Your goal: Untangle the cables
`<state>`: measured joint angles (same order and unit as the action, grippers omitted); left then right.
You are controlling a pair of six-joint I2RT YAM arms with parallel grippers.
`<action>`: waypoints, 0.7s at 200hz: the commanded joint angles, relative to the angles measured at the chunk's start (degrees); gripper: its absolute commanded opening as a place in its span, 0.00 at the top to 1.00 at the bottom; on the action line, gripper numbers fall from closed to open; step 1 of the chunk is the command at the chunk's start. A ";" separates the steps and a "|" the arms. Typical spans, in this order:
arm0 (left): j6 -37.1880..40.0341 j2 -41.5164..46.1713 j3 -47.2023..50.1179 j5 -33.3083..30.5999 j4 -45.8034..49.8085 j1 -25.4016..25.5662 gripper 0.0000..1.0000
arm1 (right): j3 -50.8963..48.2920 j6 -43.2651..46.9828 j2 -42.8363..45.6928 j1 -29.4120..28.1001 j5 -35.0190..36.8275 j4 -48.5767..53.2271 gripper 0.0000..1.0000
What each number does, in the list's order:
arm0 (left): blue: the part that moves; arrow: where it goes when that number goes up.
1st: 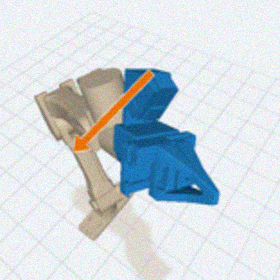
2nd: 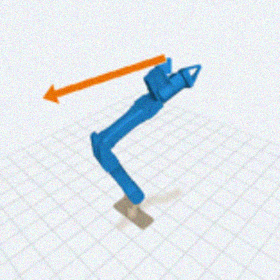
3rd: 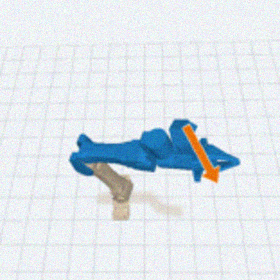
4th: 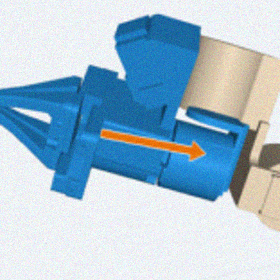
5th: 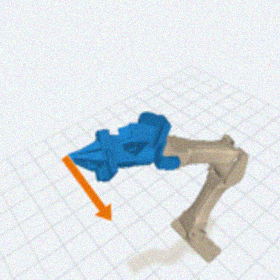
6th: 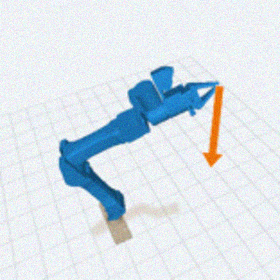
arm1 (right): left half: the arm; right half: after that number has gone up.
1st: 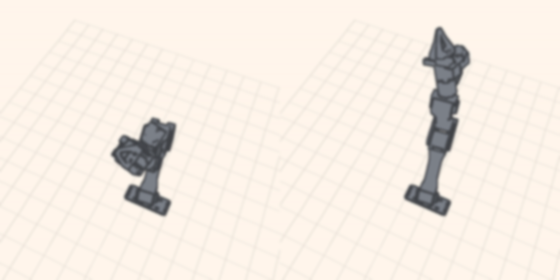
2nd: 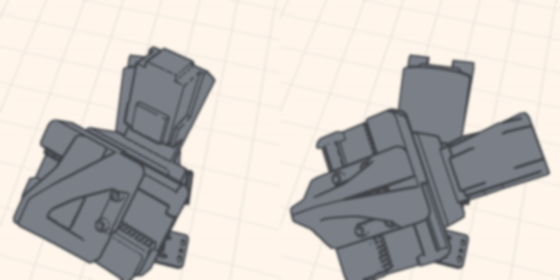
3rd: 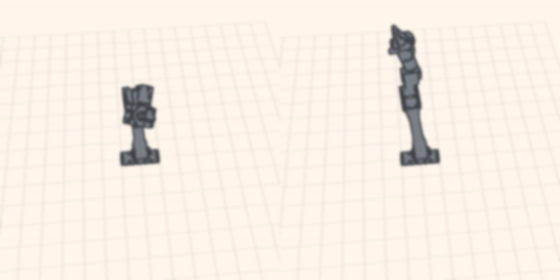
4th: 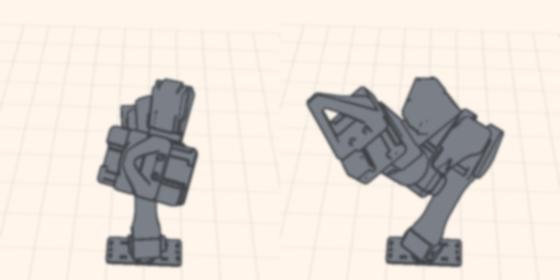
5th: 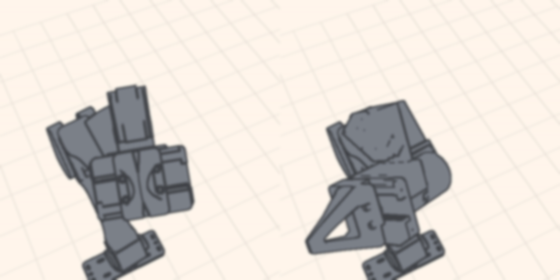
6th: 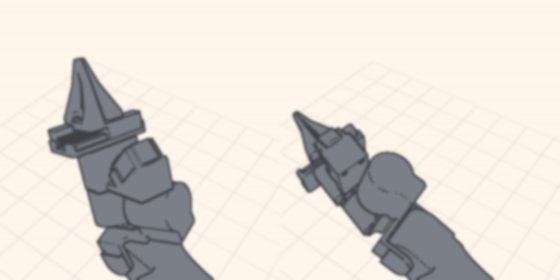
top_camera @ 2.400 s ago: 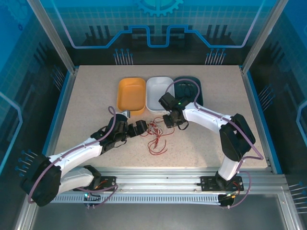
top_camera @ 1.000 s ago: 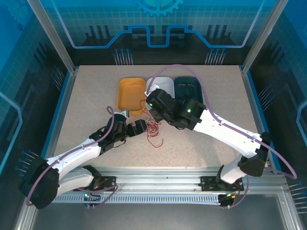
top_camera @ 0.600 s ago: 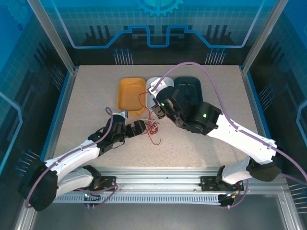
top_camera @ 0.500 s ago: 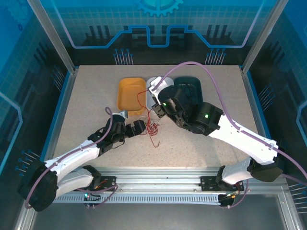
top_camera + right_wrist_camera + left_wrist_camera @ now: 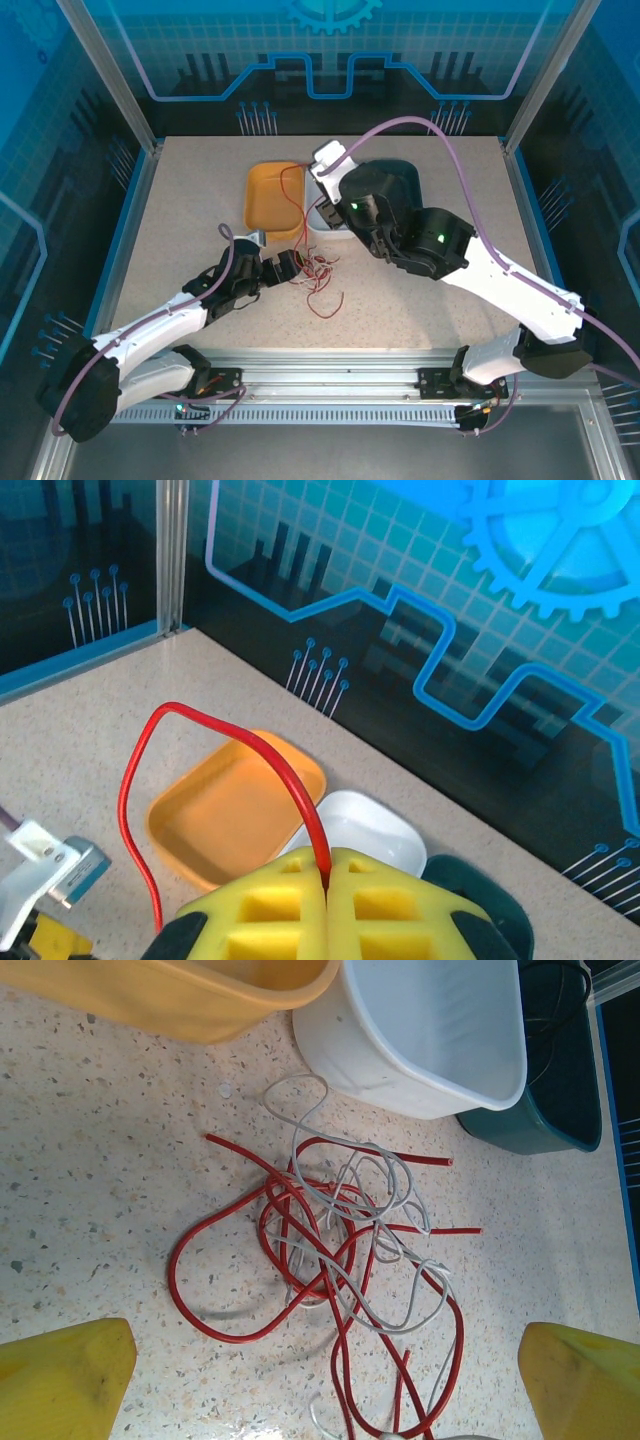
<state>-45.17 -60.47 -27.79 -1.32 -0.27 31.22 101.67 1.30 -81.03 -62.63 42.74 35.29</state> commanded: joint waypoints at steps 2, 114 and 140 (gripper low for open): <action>-1.70 0.71 1.16 -2.19 1.80 -0.47 0.01 | 3.79 2.01 -1.87 -0.26 3.68 -1.30 1.00; -5.68 5.54 4.36 -4.80 5.04 -3.55 0.01 | 3.85 -6.86 -1.23 6.40 0.73 -2.10 1.00; -5.17 5.60 4.35 -3.91 4.06 -3.58 0.01 | 0.07 -13.09 -0.97 7.73 -1.84 -2.46 1.00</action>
<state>-49.69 -55.70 -23.99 -5.37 4.05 28.23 104.75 -4.16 -82.98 -56.07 43.44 34.59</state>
